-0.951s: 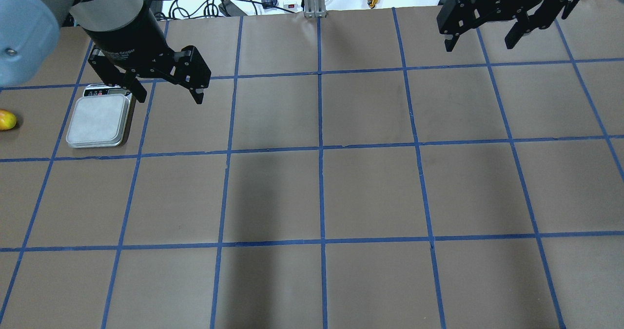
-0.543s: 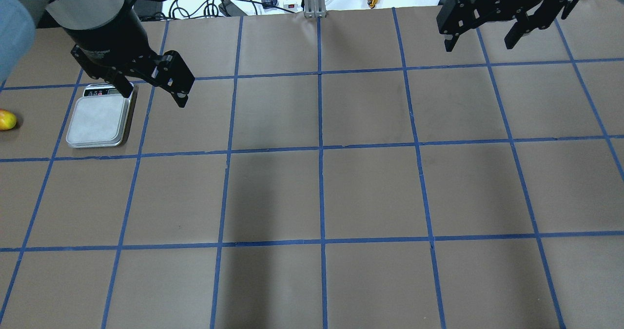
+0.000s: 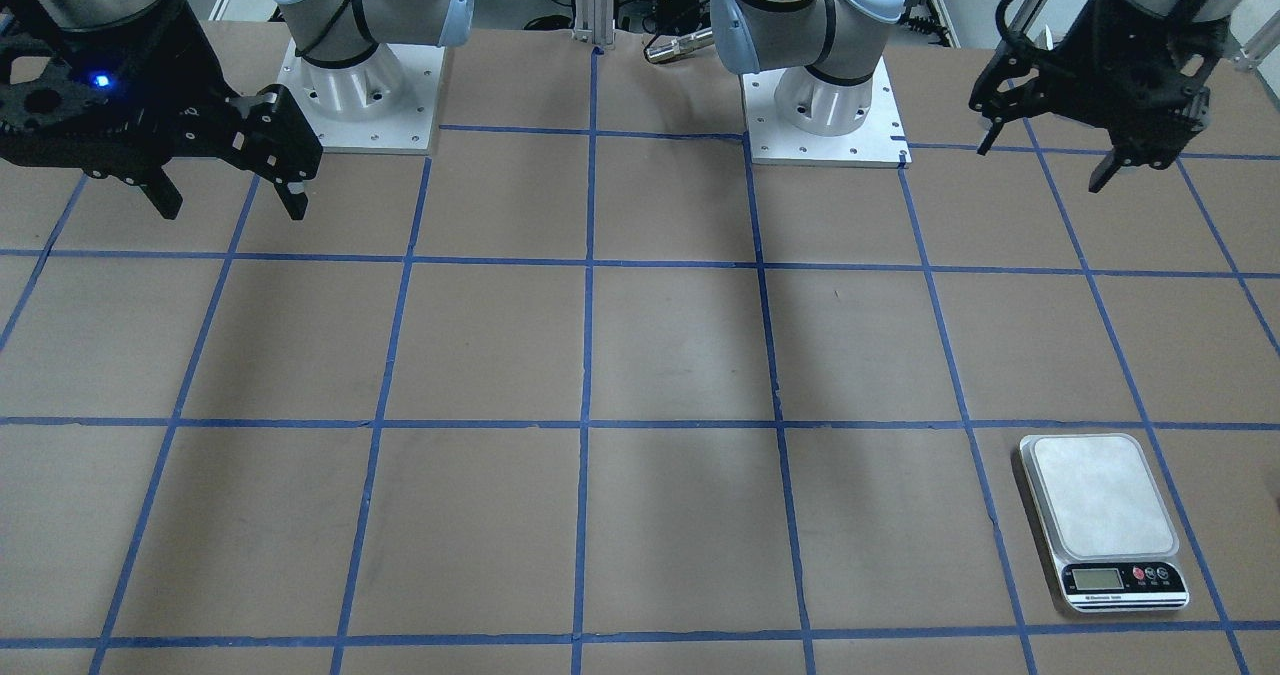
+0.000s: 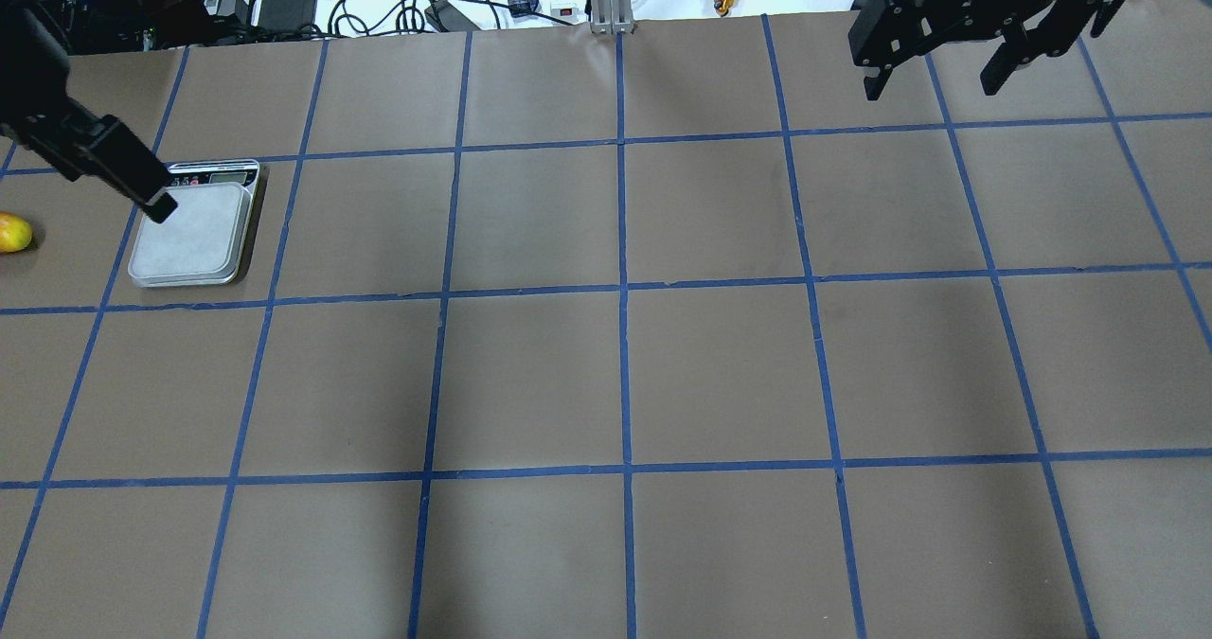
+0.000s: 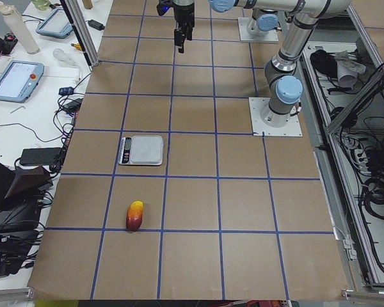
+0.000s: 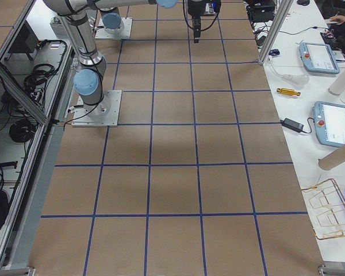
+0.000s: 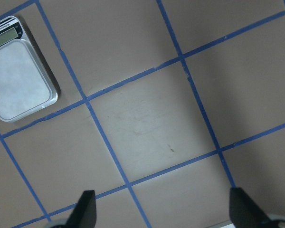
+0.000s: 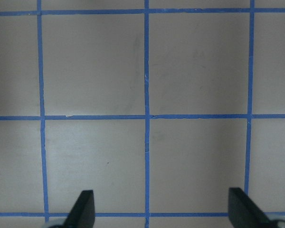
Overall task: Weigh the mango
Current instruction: 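Lower the left gripper onto the mango and close on it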
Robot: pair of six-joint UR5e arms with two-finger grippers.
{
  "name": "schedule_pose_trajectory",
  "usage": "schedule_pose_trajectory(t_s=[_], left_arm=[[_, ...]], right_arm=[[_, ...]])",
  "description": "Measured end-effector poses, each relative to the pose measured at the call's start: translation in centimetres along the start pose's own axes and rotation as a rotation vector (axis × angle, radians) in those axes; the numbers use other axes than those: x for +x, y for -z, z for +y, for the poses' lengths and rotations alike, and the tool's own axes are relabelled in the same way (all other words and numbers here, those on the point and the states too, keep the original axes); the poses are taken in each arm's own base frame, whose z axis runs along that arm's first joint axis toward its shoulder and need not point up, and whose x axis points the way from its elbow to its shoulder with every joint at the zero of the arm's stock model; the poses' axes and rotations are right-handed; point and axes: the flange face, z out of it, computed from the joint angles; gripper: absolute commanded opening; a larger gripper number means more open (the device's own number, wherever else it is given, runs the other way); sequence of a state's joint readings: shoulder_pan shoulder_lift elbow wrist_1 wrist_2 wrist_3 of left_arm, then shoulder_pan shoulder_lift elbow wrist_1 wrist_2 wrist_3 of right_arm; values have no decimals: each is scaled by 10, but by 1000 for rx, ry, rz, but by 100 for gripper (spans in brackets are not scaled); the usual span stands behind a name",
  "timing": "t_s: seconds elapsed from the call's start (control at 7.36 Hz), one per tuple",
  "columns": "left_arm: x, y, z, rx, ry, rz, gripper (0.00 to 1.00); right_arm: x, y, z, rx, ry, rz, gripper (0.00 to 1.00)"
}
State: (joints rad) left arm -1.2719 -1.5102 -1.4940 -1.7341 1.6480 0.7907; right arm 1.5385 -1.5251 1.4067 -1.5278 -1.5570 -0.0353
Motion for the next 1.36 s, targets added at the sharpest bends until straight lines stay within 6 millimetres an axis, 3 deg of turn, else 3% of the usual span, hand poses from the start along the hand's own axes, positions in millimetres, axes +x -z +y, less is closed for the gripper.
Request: schedule_pose_trajectory(t_s=[0.41, 0.68, 0.95, 1.36], left_arm=[[-126, -18, 69, 1, -178, 21, 100], [-218, -40, 89, 15, -315, -17, 100], [-305, -72, 92, 22, -407, -30, 98], [-415, -170, 69, 91, -552, -19, 98]], right_arm=[[0, 0, 0, 0, 0, 0, 100], [0, 0, 0, 0, 0, 0, 100], [0, 0, 0, 0, 0, 0, 100], [0, 0, 0, 0, 0, 0, 100]])
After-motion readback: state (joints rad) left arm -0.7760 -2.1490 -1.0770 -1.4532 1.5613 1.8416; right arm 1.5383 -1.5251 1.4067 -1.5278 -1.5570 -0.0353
